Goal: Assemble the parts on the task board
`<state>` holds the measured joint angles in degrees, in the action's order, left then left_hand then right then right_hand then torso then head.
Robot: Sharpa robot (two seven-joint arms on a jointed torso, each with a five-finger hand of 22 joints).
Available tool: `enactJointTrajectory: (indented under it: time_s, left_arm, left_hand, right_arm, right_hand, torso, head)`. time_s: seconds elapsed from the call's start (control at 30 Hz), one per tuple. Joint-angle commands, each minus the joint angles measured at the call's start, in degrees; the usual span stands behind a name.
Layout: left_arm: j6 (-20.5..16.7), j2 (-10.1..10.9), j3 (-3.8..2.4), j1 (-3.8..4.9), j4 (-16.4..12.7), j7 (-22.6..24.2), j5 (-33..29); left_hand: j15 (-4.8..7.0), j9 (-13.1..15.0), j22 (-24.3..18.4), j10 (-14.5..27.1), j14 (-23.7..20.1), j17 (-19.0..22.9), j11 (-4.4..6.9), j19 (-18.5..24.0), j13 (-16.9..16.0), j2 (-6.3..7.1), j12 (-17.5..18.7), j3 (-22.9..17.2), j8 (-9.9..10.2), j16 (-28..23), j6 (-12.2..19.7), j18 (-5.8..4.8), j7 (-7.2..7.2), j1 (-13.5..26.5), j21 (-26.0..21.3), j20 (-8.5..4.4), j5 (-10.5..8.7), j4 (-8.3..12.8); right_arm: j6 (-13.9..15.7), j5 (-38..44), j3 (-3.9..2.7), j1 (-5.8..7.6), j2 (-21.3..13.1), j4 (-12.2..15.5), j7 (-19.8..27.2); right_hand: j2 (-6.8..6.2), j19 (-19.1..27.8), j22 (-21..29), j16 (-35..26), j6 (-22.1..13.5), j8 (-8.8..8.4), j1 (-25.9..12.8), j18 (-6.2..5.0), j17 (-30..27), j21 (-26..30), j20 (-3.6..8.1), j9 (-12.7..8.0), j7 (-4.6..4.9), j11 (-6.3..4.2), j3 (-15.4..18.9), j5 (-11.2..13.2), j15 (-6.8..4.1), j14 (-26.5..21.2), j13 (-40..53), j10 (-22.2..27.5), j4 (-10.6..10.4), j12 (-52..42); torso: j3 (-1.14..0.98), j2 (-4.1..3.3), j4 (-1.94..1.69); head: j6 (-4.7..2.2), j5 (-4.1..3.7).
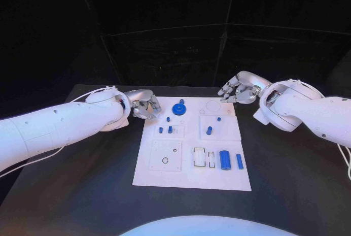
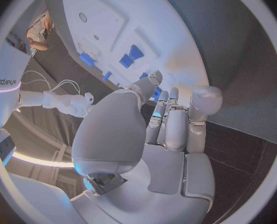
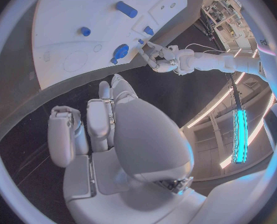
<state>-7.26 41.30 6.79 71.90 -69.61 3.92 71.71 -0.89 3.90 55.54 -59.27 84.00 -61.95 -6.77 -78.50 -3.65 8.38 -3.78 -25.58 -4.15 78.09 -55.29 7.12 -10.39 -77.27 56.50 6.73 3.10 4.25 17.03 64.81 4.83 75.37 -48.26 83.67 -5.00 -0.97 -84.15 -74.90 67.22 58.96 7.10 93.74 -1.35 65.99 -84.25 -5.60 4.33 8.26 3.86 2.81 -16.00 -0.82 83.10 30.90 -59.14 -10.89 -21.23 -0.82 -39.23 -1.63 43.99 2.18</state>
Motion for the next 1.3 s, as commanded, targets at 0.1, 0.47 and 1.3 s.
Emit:
enactJointTrajectory:
  time_s: [0.1,0.47,1.3]
  left_arm:
    - [-5.55,2.45,-0.07,0.26,-1.97,12.35,-28.77]
    - [-1.78,5.21,-0.01,0.22,-7.36,24.74,-63.02]
    - [-1.17,7.05,0.13,0.08,-11.8,27.26,-70.44]
  left_hand:
    - [-0.42,0.14,-2.82,-3.68,-0.15,1.85,0.12,1.43,-0.83,-1.66,-3.08,0.16,-0.6,-1.04,-1.75,1.28,-0.46,0.36,-3.18,0.15,-0.14,-0.34]
    - [-0.02,0.03,-13.98,-5.56,-8.19,18.88,0.76,8.85,-1.0,-2.75,-6.32,-0.08,-1.61,-10.24,-3.46,3.37,-0.01,-0.08,-16.27,-0.19,-0.11,0.05]
    - [-0.09,0.02,-15.01,-5.58,-10.39,22.89,0.83,9.78,-0.96,-2.72,-7.66,1.32,-1.96,-12.46,-3.75,3.37,0.08,1.28,-17.94,-0.08,-0.12,-0.37]
  right_arm:
    - [-2.31,15.48,0.05,-0.52,0.24,-0.27,-0.92]
    - [-2.66,26.46,0.15,-3.08,1.65,-0.99,-2.47]
    - [-6.99,30.0,0.22,-5.55,4.03,-2.8,-3.03]
  right_hand:
    - [-1.17,-0.76,-6.95,-0.92,0.98,-0.64,0.79,-0.81,-0.96,0.51,0.09,-0.33,-0.03,0.19,-1.62,0.85,0.33,0.37,-6.36,-1.3,-0.49,4.52]
    - [-2.58,-1.33,-7.69,-1.54,0.88,-2.02,0.39,-0.63,-2.22,-0.01,-0.33,-0.48,0.33,0.81,-3.34,1.5,0.71,1.19,-12.02,-1.23,-1.26,7.7]
    - [-3.98,-0.79,-6.6,-1.46,0.61,-3.32,0.68,-0.95,-3.73,0.95,-1.02,-0.44,0.92,1.69,-8.39,3.38,1.4,1.56,-19.82,-1.25,-1.2,10.58]
  torso:
    - [-0.02,-0.04,0.09]
    - [0.02,-0.13,0.11]
    - [-0.02,-0.13,0.06]
  head:
    - [-0.75,-1.51]
    - [-1.3,-2.6]
    - [-1.35,-2.39]
